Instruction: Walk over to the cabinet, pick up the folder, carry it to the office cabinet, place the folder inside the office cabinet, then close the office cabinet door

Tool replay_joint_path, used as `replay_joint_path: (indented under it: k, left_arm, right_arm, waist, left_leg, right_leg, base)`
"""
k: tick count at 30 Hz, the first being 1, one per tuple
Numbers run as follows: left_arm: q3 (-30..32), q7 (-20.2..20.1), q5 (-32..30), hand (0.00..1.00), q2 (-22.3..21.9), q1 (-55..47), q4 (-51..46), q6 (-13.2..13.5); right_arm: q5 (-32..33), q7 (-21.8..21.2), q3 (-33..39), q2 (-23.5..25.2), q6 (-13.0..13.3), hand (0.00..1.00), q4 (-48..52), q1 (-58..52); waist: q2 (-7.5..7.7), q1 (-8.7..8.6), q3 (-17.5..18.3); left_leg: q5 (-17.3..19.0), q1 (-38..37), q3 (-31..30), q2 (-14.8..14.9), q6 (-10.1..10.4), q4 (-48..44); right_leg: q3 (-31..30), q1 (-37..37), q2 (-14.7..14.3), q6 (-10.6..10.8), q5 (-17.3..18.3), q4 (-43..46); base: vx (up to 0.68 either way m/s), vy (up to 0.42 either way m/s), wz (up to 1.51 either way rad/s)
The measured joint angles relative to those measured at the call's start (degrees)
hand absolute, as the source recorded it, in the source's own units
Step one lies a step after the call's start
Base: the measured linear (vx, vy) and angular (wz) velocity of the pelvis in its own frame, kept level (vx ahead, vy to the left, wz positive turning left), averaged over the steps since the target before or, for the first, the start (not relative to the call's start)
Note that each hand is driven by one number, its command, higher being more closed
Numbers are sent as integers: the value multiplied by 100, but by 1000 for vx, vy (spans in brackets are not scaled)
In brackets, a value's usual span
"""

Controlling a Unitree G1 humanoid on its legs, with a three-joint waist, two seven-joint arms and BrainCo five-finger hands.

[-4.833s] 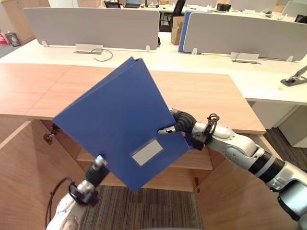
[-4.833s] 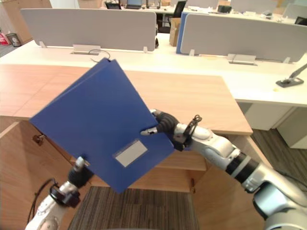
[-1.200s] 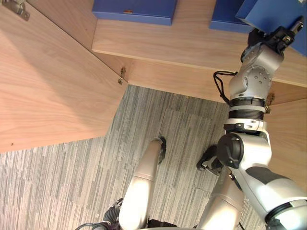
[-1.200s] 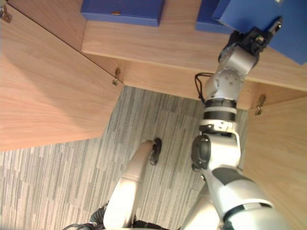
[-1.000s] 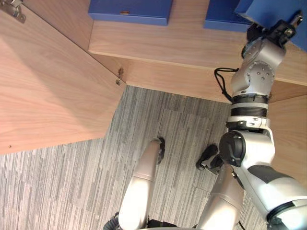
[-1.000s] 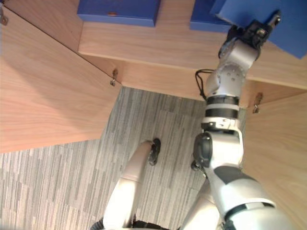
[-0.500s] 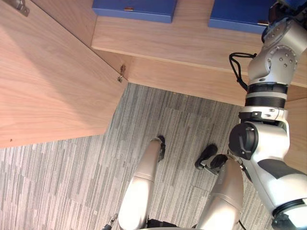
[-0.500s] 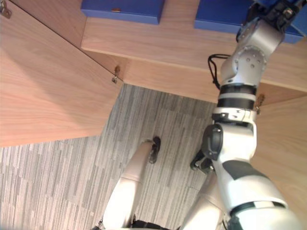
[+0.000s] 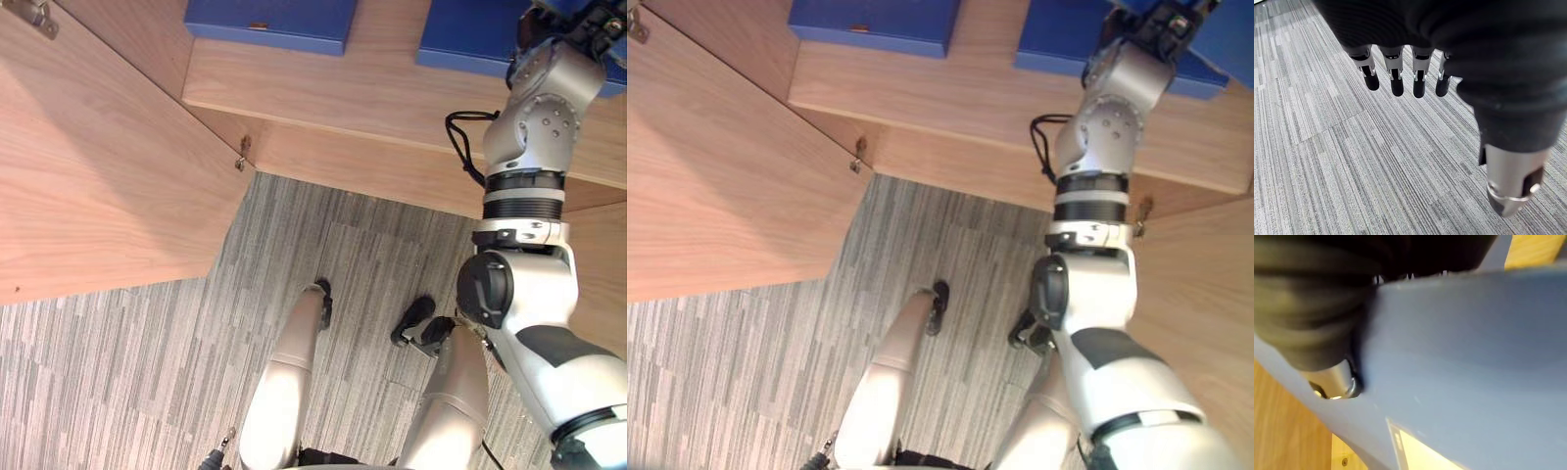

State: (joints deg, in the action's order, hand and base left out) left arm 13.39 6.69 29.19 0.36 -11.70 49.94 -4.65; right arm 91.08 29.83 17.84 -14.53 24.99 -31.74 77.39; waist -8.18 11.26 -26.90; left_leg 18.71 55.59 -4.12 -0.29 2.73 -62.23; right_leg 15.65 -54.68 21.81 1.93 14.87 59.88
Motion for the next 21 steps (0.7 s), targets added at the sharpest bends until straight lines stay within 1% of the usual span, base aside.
replay_joint_path:
  k: [1,3,5,7,9,10,11,12,13,15,16,18,21]
  left_arm:
    - [-89,77,63,0,18,20,-56,-2]
    - [-922,160,308,0,248,-23,-373,-8]
    - [-1927,179,750,0,804,-95,-981,-6]
    - [-2251,174,1045,0,1097,-96,-1426,5]
    - [-2561,173,1324,0,1323,-72,-1627,-6]
    - [-2622,176,1363,0,1399,78,-1591,-58]
    - [-2663,183,1417,0,1458,323,-1322,-222]
    - [-2527,122,1265,0,1450,388,-1351,-209]
    - [-2571,135,1201,0,1477,385,-1359,-156]
    - [-2717,166,1155,0,1561,201,-1496,-136]
    - [-2748,150,1172,0,1595,-67,-1668,-126]
    - [-2844,135,1193,0,1565,-319,-1640,-134]
    - [-2993,192,1197,0,1452,-453,-1429,-186]
  right_arm:
    - [0,0,-54,63,-1,0,1,0]
    - [-35,-18,-422,244,-14,0,74,0]
    - [-240,-55,-767,437,-143,0,199,2]
    - [-257,-71,-970,440,-312,0,208,12]
    - [-264,-67,-1125,442,-492,0,194,13]
    - [-276,-71,-1182,485,-495,0,181,12]
    - [-334,-72,-1319,556,-524,0,97,46]
    - [-365,-72,-1283,658,-700,0,91,85]
    - [-404,-35,-1279,622,-709,0,89,84]
    - [-477,-41,-1268,396,-583,0,100,85]
    - [-478,-50,-1251,320,-547,0,116,84]
    - [-478,-53,-1231,281,-511,0,117,83]
    - [-515,-34,-1202,222,-470,0,119,83]
  waist:
    - [9,-19,-6]
    - [45,-78,-29]
    - [82,-108,-40]
    - [87,-103,-42]
    - [90,-136,-44]
    - [101,-159,-42]
    - [149,-208,-41]
    - [259,-260,-56]
    - [278,-262,-61]
    - [283,-239,-64]
    - [283,-249,-64]
    - [281,-241,-65]
    - [281,-165,-66]
  left_leg:
    - [0,-1,1,13,0,-6]
    - [1,3,21,86,0,-5]
    - [2,-13,36,149,3,-3]
    - [-3,-33,43,153,8,-5]
    - [-7,-40,51,161,9,-5]
    - [-5,-44,55,185,9,-20]
    - [-16,-41,58,205,24,2]
    - [-18,-27,74,211,30,4]
    - [-15,-23,75,223,33,7]
    - [-22,-3,41,211,44,9]
    - [-23,12,25,194,45,15]
    - [-27,6,27,169,46,36]
    - [-39,-2,21,154,57,82]
  right_leg:
    - [0,5,-16,-23,-16,-15]
    - [-4,5,-99,-59,-59,-82]
    - [-14,7,-163,-42,-60,-105]
    - [-28,7,-163,-26,-50,-88]
    - [-34,7,-166,-27,-51,-88]
    - [-35,7,-200,-46,-63,-110]
    - [-31,1,-214,-60,-75,-119]
    - [-42,-32,-208,-59,-72,-96]
    - [-29,-33,-208,-54,-70,-101]
    - [-1,-30,-211,-59,-71,-120]
    - [12,-30,-196,-52,-66,-111]
    - [12,-30,-170,-40,-58,-115]
    - [18,-30,-158,-25,-41,-120]
  base:
    - [25,49,-10]
    - [11,34,-18]
    - [2,29,-14]
    - [-2,11,-2]
    - [-2,20,-1]
    - [6,46,-8]
    - [6,31,-9]
    - [10,34,-10]
    - [0,0,0]
    - [21,41,7]
    - [22,39,8]
    - [36,56,6]
    - [30,41,5]
